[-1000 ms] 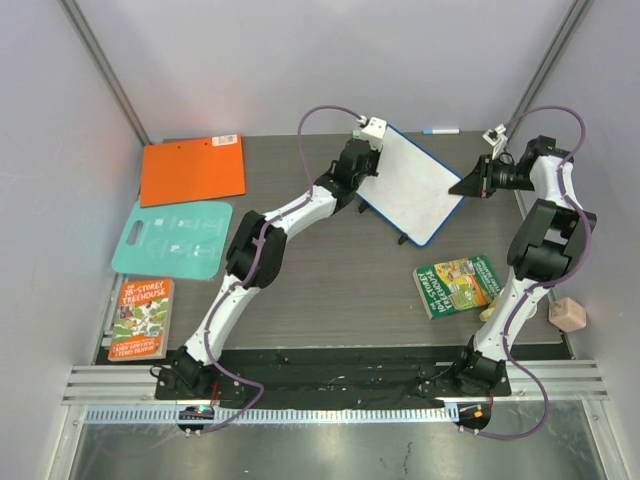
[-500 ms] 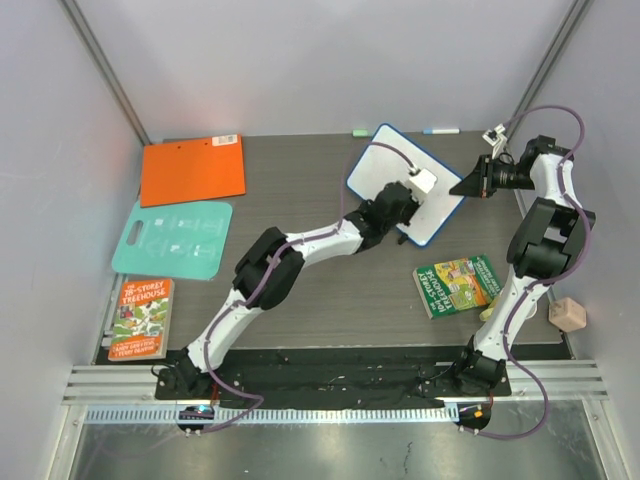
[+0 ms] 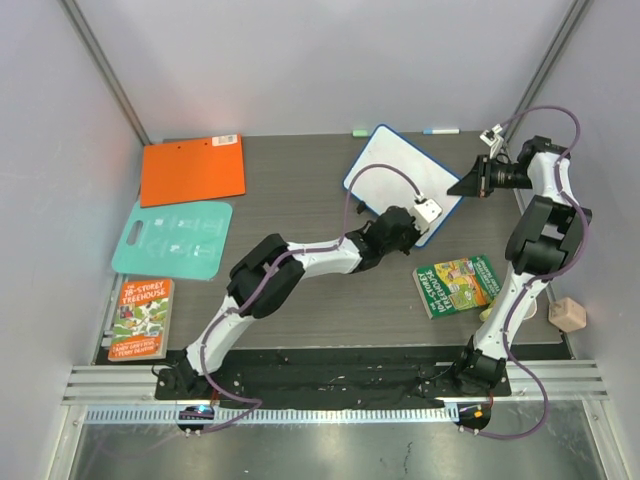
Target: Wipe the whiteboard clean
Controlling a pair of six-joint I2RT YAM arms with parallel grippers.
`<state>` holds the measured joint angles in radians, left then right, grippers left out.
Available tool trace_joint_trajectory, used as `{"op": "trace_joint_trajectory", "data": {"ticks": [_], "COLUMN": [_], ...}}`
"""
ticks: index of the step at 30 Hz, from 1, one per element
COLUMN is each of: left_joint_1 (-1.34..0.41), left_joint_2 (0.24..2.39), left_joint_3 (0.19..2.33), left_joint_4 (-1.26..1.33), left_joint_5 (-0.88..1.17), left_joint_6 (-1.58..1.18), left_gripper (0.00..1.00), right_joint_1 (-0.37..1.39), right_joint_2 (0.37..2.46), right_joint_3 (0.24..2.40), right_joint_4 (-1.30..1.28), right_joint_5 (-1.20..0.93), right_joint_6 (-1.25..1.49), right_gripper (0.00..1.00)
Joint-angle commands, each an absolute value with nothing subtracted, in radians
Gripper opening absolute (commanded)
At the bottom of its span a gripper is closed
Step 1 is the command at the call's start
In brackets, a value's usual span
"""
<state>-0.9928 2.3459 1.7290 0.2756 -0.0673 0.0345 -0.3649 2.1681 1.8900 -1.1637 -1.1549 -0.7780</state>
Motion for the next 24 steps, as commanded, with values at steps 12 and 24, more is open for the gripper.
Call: {"op": "trace_joint_trajectory", "data": {"ticks": [12, 24], "left_joint_1": [-0.855, -0.798], "left_joint_2": [1.839, 1.784], "left_joint_3": [1.365, 1.191], "left_joint_4": [0.342, 0.215], "left_joint_5": [-0.426, -0.521], "left_joint_6": [0.146, 0.029], "left_gripper": [0.00, 0.00], "right_joint_1": [-0.291, -0.290], "right_joint_2": [2.330, 2.290], "right_joint_3": [2.019, 1.990], "right_joint_4": [-1.451, -1.506], "right_joint_5": [-0.879, -0.818], "right_joint_6": [-0.959, -1.015], "right_gripper": [0.01, 0.01]}}
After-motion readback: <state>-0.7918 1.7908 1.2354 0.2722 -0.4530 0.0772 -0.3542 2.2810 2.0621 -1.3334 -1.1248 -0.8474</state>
